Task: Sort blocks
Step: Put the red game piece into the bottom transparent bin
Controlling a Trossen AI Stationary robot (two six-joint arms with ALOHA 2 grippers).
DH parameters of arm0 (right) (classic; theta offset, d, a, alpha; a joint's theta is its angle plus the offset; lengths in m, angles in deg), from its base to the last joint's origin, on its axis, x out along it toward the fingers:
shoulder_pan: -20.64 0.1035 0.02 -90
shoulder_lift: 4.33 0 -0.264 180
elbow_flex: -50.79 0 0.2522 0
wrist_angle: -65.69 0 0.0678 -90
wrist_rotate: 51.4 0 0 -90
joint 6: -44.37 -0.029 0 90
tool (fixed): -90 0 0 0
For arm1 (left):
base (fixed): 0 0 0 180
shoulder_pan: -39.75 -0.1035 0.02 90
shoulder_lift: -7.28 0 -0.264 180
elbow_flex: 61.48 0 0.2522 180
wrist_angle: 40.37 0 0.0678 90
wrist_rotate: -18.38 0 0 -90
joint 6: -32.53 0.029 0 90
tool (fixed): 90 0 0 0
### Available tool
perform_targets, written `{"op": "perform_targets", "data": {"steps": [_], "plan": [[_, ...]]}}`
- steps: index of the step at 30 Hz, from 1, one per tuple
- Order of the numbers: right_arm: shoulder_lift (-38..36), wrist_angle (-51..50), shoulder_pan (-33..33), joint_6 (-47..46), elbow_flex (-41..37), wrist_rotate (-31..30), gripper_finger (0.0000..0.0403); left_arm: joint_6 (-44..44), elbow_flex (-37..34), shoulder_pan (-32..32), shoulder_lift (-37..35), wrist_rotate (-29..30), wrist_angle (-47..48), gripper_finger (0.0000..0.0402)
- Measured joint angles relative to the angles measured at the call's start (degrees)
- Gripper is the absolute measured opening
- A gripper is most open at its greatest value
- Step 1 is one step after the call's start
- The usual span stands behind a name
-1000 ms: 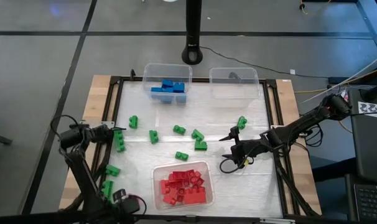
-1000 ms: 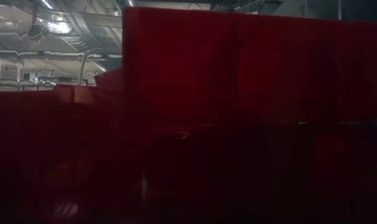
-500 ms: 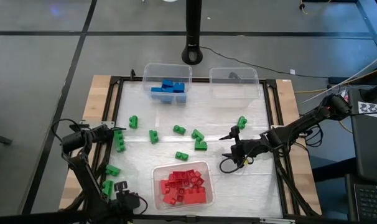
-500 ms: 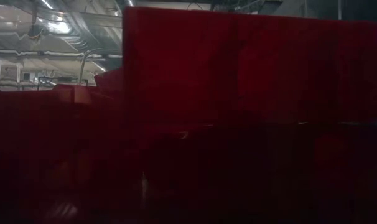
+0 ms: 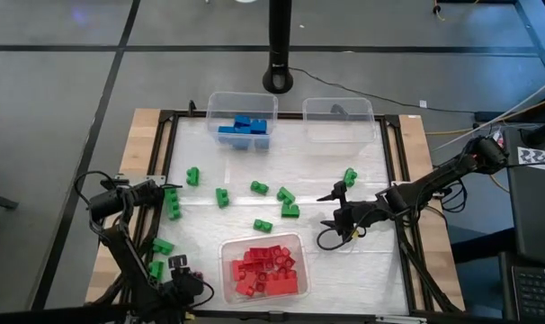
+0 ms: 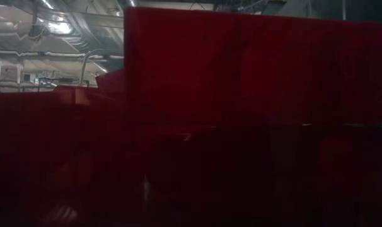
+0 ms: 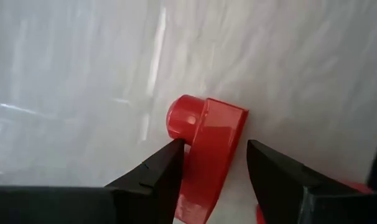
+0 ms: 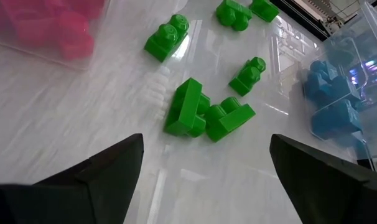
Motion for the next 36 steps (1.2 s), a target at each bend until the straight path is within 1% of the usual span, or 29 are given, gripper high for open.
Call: {"op": "perform_targets", "data": {"steps": [3,6,13,15,24,36], "plan": [[0.0,0.0,0.0,0.1,0.0,0.0,0.0351,1.0,-0.9,0.0,-0.1,0.7,0.0,0.0164],[0.0,0.0,0.0,0.0,0.0,0.0,0.0351,0.9,-1.2,-0.1,-0.1,1.1,0.4,0.0149],[0.0,0.0,0.0,0.1,0.0,0.0,0.0351,1.0,-1.2,-0.7,-0.1,2.1,1.4,0.0074],[0.0,0.0,0.0,0.3,0.0,0.0,0.0351,1.0,-1.2,-0.8,0.0,2.3,1.6,0.0061],[0.0,0.0,0.0,0.3,0.0,0.0,0.0351,-1.1,-1.3,-0.9,0.1,3.4,3.9,0.0061],[0.0,0.0,0.0,0.3,0.0,0.4,0.0351,-0.8,-1.3,-3.0,0.2,3.8,5.1,0.0060]]}}
